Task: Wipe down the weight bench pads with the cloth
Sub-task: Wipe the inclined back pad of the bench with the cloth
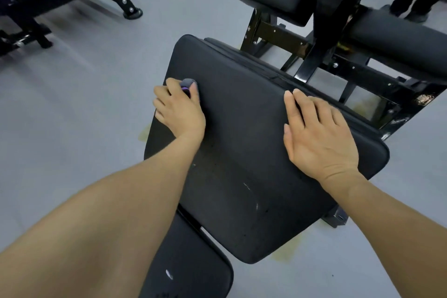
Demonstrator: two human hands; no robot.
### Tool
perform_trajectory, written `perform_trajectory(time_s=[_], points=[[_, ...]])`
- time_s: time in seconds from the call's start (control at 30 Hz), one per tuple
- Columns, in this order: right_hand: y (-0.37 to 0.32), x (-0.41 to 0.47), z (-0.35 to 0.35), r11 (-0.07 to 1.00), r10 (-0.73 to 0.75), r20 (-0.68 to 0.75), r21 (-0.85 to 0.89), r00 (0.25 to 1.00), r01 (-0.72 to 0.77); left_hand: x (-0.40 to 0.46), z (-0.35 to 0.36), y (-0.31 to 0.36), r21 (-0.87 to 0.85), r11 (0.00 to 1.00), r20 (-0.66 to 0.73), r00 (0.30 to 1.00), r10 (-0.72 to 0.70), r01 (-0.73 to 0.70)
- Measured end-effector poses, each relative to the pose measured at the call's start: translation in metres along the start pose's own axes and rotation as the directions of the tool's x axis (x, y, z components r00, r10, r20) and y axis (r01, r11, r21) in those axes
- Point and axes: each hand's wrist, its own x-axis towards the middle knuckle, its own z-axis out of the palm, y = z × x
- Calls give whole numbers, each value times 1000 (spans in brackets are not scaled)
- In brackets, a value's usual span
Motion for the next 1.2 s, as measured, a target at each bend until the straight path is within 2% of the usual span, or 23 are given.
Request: perform_trajectory(time_s=[0.07, 0.13, 0.2, 0.27, 0.3, 0.37, 0.43, 0.57, 0.7, 0.77, 0.83, 0.9, 0.97, 1.07, 1.2], points=[[0, 1, 0, 1000, 2, 13, 8, 1000, -2, -23, 1, 4, 14, 1000, -8, 1000, -3, 3], [1, 2, -2, 1000, -2, 34, 16, 999, 1, -61, 0, 1, 35, 989, -34, 989, 143, -142], [2, 1, -5, 1000, 7, 37, 16, 999, -8, -91, -6, -12, 44, 958, 1, 959, 283, -283], [-9, 3, -10, 997, 49, -9, 65, 999, -48, -90, -11, -23, 18, 922, 21, 922, 386, -386], [-19, 4, -11, 994, 43, -35, 106, 998, -39, -83, -12, -26, 10, 910, 35, 910, 413, -414], [-46, 10, -9, 988, -66, -75, 138, 995, 76, -65, -13, -33, 16, 905, 53, 905, 423, -424], [-65, 18, -4, 985, -115, -66, 119, 991, 122, -41, -13, -43, -3, 935, 75, 932, 354, -355], [-76, 25, 7, 1000, -2, -29, 26, 1000, 3, 5, -9, -68, 6, 983, 120, 976, 179, -181], [-81, 22, 12, 1000, -15, -7, 13, 1000, 15, -16, 0, -67, 8, 1000, -18, 1000, 15, -15], [-80, 22, 11, 1000, -9, -4, 8, 1000, 9, -52, -5, -66, 13, 999, -22, 999, 30, -29], [-80, 22, 9, 1000, -4, -2, 10, 1000, 4, -76, -12, -71, 11, 990, 4, 990, 144, -144], [-82, 23, 9, 1000, -2, -8, 7, 1000, 2, -65, -10, -76, -31, 981, -2, 981, 193, -193], [-84, 24, 11, 1000, -5, -20, -6, 1000, 5, -39, -7, -75, -18, 994, -16, 994, 107, -108], [-84, 23, 14, 1000, -5, -42, -17, 999, 5, -1, -1, -70, 49, 994, 32, 995, -95, 93], [-82, 22, 16, 1000, -21, -61, -20, 998, 20, 0, 2, -69, 60, 983, 14, 985, -174, 172]])
